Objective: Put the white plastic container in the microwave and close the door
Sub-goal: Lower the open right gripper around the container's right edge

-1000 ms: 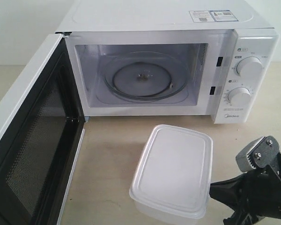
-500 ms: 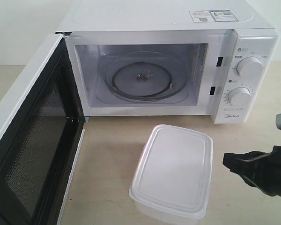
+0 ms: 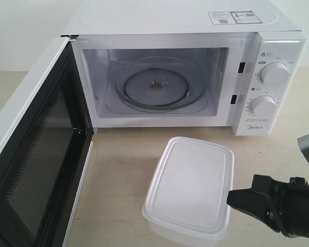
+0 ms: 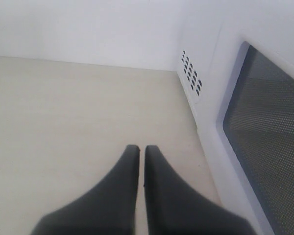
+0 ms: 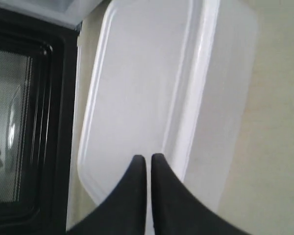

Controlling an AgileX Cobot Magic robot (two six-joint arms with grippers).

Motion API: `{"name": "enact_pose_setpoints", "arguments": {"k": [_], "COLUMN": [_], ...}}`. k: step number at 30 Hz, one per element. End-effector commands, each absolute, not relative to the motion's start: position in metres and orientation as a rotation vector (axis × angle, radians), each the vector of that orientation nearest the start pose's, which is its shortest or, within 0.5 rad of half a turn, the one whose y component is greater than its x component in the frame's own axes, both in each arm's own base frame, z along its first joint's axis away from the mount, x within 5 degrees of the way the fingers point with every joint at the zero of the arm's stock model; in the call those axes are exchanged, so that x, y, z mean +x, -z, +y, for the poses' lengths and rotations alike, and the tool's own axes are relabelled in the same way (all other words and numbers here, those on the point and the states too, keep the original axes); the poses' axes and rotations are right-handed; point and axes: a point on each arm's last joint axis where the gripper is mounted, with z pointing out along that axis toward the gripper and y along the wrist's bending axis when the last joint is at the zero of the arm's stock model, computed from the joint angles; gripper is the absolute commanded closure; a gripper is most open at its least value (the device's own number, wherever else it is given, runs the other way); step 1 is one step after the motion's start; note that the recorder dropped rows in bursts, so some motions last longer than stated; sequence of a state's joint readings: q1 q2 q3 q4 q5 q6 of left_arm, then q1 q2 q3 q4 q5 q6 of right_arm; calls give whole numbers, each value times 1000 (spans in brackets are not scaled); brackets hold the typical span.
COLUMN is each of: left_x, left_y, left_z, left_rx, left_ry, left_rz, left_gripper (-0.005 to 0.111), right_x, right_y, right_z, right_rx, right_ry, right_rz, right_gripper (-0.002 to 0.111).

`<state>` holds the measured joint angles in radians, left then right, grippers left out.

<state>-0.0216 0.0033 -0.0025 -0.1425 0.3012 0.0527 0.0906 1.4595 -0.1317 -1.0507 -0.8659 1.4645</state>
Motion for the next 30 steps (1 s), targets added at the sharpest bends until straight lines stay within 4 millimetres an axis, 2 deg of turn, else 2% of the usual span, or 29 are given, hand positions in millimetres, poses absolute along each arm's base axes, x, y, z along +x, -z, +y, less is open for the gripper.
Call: {"name": "enact_pose_setpoints", "arguments": {"k": [1, 7, 12, 16, 22, 26, 28, 30], "left_x": [54, 54, 54, 54, 54, 54, 54, 54], "left_y": [-187, -187, -187, -187, -187, -187, -187, -187], "left_z": [-5, -5, -5, -5, -5, -5, -5, -5], "left_rx": [-31, -31, -31, -31, -31, -31, -31, -31], "left_ry": [116, 116, 116, 116, 116, 116, 116, 116], "left_rz": [1777, 1777, 1777, 1777, 1777, 1777, 1777, 1777], "left_gripper": [102, 102, 102, 102, 102, 102, 102, 102], "right_x": [145, 148, 155, 155, 159, 163, 163, 162], "right_y": [-132, -133, -128, -122, -132, -135, -134, -132], "right_z": [79, 78, 69, 63, 70, 69, 68, 67], "right_rx": [67, 183, 350, 391, 397, 407, 401, 400], "right_ry": [-1226, -1243, -1122, -1015, -1160, -1169, -1144, -1122], "right_rz": [2392, 2379, 2391, 2446, 2340, 2275, 2286, 2305], "right_gripper": [108, 108, 108, 108, 108, 108, 104, 94]}}
